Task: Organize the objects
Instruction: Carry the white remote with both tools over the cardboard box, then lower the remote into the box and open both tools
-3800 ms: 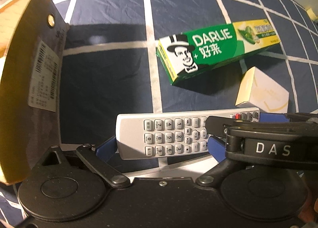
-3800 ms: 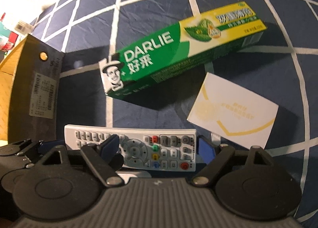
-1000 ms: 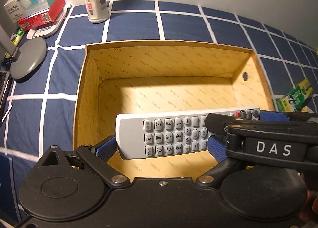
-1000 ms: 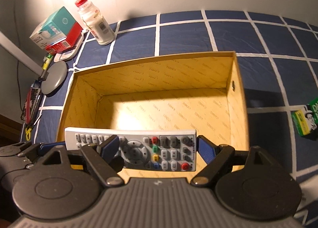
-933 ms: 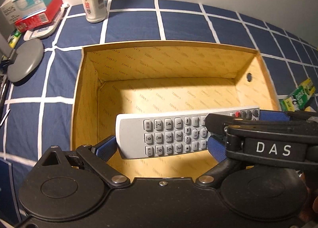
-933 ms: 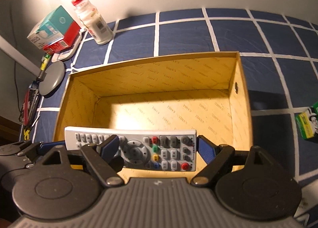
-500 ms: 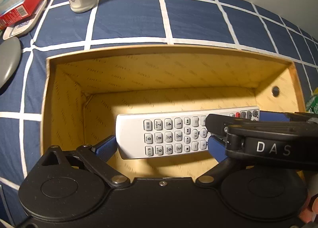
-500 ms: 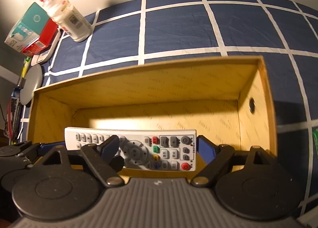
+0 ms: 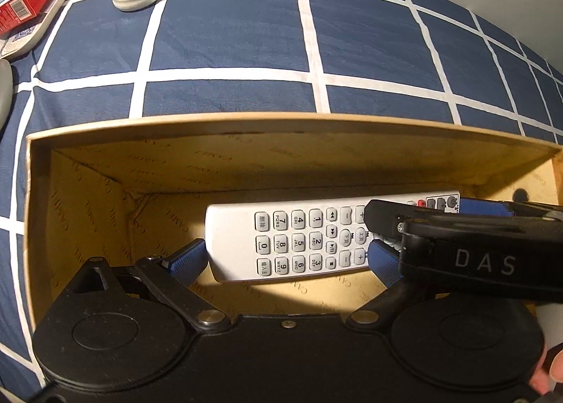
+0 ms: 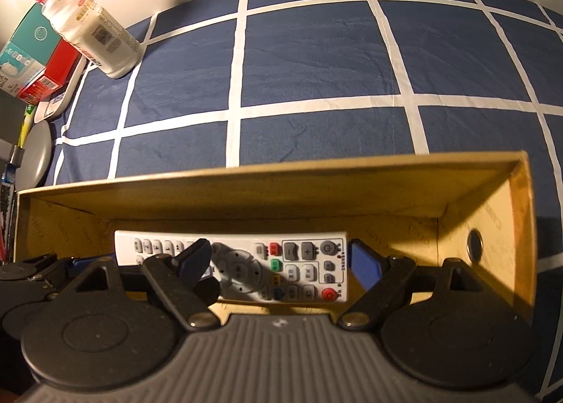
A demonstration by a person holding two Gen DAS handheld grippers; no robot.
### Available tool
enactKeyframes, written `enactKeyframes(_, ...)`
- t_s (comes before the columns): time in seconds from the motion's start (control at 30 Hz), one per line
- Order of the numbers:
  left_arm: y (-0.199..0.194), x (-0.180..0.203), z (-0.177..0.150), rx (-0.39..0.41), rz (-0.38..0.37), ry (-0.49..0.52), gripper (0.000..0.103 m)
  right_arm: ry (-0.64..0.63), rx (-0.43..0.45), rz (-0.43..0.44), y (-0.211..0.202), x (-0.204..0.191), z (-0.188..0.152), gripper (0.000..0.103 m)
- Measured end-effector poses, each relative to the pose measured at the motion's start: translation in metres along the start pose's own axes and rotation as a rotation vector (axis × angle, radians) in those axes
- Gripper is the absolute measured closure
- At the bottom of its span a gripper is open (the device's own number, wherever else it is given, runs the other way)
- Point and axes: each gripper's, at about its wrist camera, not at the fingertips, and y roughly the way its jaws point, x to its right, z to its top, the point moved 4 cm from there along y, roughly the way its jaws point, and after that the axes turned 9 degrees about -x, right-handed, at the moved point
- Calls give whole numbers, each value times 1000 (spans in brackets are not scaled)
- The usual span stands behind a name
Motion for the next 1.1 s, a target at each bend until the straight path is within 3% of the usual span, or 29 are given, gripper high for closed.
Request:
enactKeyframes(0.7,7,-8,16,-16,-8,-15,5,36,-13,5,14,1,16,16)
enactKeyframes(1.1,-19,-3,4,3,-11,-29,4,30,17,21,-7,-3,9,16)
